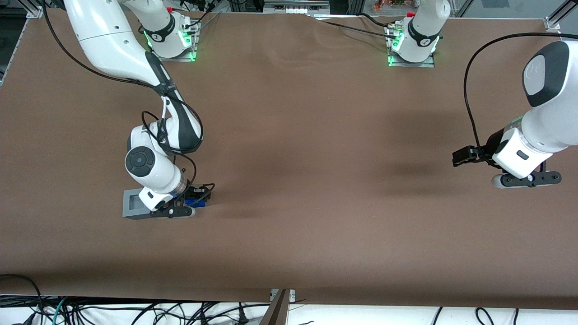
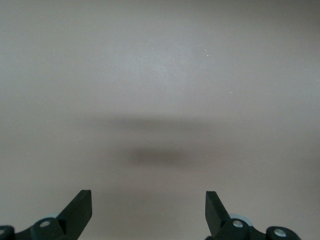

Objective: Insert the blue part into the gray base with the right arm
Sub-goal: 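Close the right gripper on the blue part and lift it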

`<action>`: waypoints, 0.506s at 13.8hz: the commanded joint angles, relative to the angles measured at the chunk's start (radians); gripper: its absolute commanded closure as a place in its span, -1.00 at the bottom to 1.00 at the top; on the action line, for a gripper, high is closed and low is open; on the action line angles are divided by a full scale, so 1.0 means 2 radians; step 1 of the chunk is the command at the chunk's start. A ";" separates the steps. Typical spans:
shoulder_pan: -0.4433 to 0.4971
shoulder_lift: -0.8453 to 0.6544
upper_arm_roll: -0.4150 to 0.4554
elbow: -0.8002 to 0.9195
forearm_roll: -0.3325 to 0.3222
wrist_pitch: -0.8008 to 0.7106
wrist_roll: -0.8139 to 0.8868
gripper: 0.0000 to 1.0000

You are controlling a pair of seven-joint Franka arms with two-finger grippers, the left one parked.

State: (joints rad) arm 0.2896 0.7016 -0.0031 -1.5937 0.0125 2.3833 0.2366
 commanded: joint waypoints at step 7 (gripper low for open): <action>-0.024 -0.022 -0.007 0.088 0.001 -0.168 -0.060 0.49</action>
State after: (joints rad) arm 0.2785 0.6850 -0.0198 -1.4903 0.0112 2.1866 0.1970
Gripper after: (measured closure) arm 0.498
